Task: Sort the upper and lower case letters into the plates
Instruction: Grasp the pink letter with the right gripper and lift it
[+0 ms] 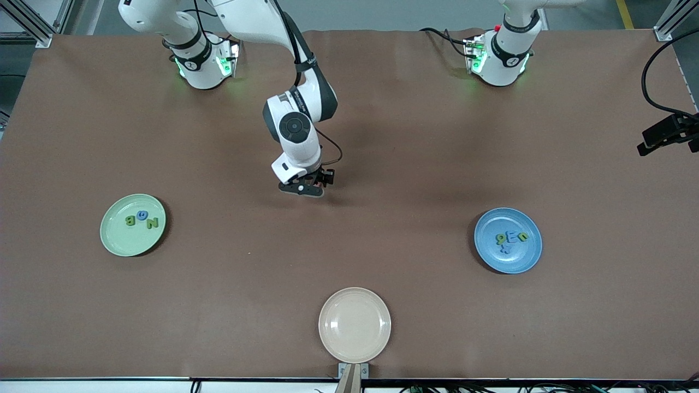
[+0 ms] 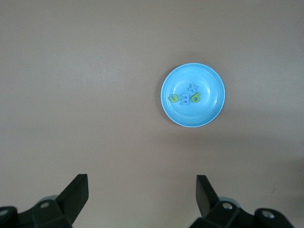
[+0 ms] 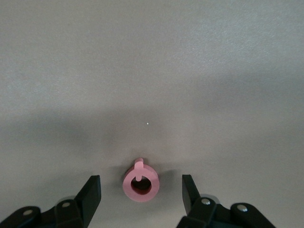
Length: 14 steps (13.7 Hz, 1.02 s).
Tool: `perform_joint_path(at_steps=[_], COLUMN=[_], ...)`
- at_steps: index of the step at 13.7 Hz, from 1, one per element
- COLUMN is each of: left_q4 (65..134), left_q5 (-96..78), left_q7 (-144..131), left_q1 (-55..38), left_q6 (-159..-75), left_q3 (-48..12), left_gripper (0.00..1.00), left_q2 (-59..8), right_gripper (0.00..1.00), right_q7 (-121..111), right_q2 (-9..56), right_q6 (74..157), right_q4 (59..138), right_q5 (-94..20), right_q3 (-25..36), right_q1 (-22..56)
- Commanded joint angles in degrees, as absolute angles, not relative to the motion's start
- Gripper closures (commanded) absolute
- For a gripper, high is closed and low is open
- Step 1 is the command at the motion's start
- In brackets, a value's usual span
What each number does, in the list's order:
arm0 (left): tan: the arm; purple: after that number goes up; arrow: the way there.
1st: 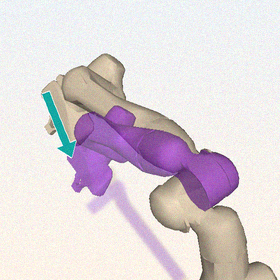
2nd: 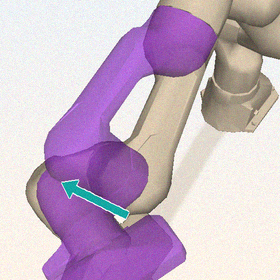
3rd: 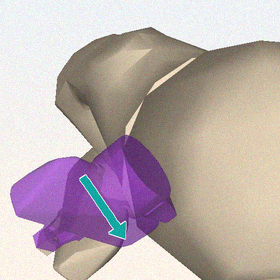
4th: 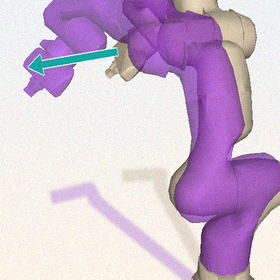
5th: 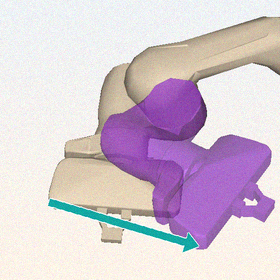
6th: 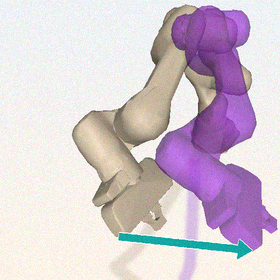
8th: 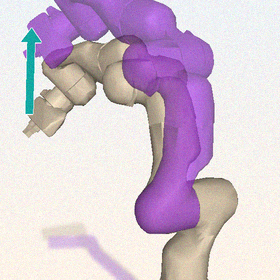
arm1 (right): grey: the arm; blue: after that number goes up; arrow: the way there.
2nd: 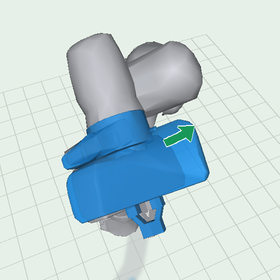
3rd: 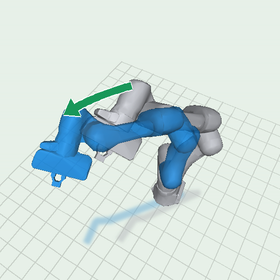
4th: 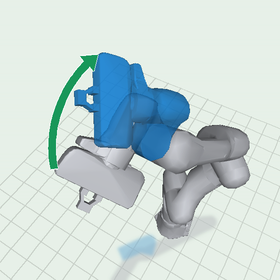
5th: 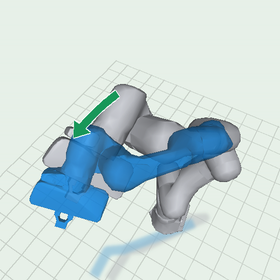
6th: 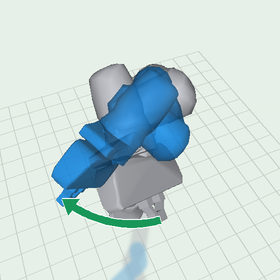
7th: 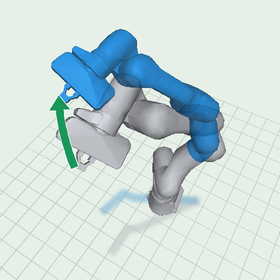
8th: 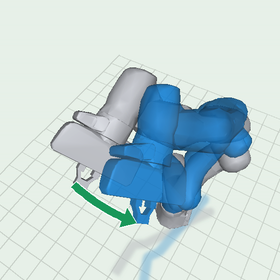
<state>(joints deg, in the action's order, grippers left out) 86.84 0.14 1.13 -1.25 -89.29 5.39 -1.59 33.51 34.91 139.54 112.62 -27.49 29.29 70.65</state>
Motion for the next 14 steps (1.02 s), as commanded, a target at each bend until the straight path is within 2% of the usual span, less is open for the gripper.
perform_joint_path(at_steps=[1,5,7,9,12,14], left_q4=[87.01,87.28,87.45,88.24,88.86,88.94], left_q5=[-0.97,-0.97,-0.97,-0.97,-0.97,-1.40], left_q7=[2.02,1.32,0.88,-1.04,-4.74,-5.01], left_q1=[-0.97,-1.32,-1.32,-1.32,-1.05,-1.23], left_q6=[-86.32,-86.13,-86.31,-87.09,-88.24,-88.59], left_q3=[5.19,3.96,2.56,0.54,-2.46,-3.77], left_gripper=[0.00,0.00,0.00,0.00,0.00,0.00], left_q2=[-0.53,-0.53,-0.70,-0.44,-0.26,-0.09], right_gripper=[0.28,0.45,0.46,0.52,0.77,0.86], right_q7=[34.10,34.10,34.10,34.01,33.93,33.75], right_q2=[36.30,36.39,36.82,36.91,36.91,36.83], right_q6=[139.57,139.48,139.57,139.57,139.57,139.48], right_q4=[111.45,111.53,111.53,111.53,111.45,111.45], right_q5=[-28.92,-28.92,-28.92,-28.92,-28.83,-28.74], right_q3=[29.27,28.74,28.39,28.39,28.39,28.48], right_q1=[71.02,71.02,71.02,70.93,70.49,70.49])
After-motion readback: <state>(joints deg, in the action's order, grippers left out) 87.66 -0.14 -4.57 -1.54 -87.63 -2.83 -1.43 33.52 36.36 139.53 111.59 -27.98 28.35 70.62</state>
